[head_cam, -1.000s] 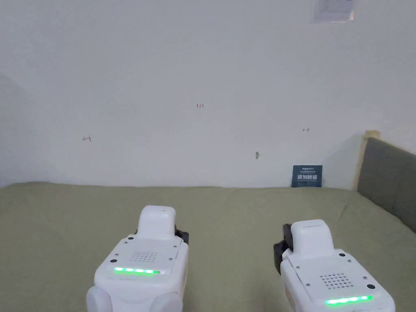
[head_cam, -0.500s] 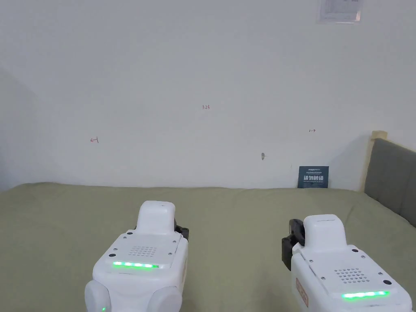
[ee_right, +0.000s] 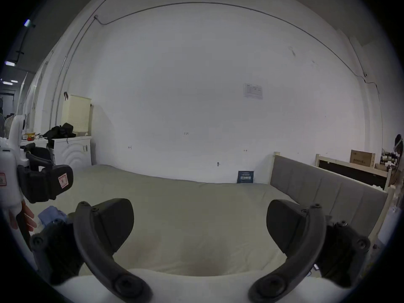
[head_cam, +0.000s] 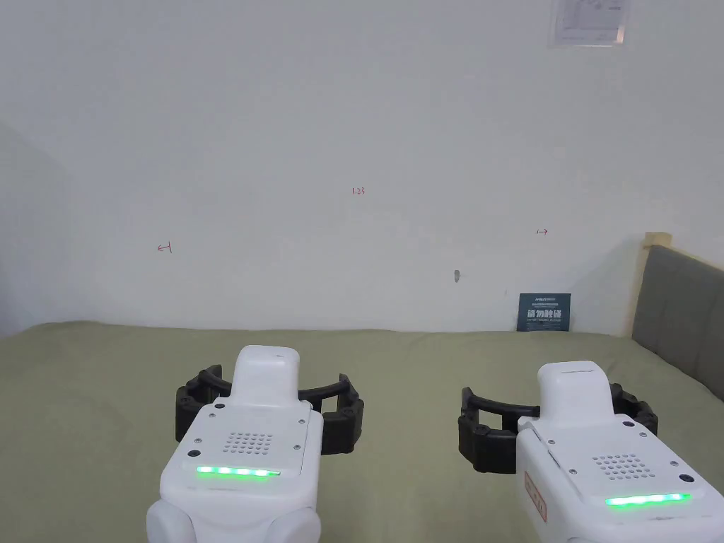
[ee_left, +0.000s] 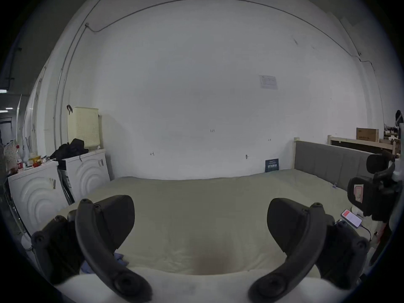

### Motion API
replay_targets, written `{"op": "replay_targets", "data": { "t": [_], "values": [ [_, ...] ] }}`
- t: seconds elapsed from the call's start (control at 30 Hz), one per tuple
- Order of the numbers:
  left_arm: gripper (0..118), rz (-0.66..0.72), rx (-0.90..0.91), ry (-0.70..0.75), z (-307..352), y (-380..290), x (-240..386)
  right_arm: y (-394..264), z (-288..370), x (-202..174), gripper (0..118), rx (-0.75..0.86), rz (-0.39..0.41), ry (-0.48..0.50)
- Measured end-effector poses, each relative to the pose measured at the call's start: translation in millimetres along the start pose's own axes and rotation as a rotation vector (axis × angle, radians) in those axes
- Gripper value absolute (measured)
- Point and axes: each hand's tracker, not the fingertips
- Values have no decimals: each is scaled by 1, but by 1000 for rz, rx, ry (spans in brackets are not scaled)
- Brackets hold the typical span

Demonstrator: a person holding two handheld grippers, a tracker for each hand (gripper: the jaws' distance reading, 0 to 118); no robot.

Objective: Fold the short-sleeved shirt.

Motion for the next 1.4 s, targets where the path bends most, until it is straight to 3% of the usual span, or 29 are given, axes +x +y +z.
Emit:
{"op": "replay_targets", "data": {
  "t": [0.1, 0.27, 0.5, 0.7, 0.93, 1.0, 1.1, 1.17, 1.3, 1.4],
  "values": [
    [118, -38, -14, 33, 4, 1, 3, -1, 2, -4, 118, -1, 35, -1],
    [118, 11, -31, 22, 7, 1, -4, -1, 7, -10, 118, 27, 77, 3],
    [118, 42, -30, 23, 10, 2, -14, 2, 7, -1, 118, 12, -4, 6],
    [118, 23, -32, -8, 10, 1, -13, 4, 8, 2, 118, 3, 19, 12],
    [118, 36, -52, -13, 11, 3, -12, 8, 6, 6, 118, -22, -2, 63],
    [118, 35, -57, -16, 10, 4, -12, 10, 4, 8, 118, -73, -45, 92],
    [118, 37, -63, -20, 12, 5, -14, 13, 1, 2, 118, -153, -9, -28],
    [118, 45, -72, -35, 12, 5, -15, 10, 2, 2, 118, -96, 44, 5],
    [118, 21, -77, -33, 12, 6, -13, 14, 6, 7, 118, -89, 10, 35],
    [118, 40, -64, -32, 15, 9, -13, 16, 6, 6, 118, -63, 28, 12]
  ]
}}
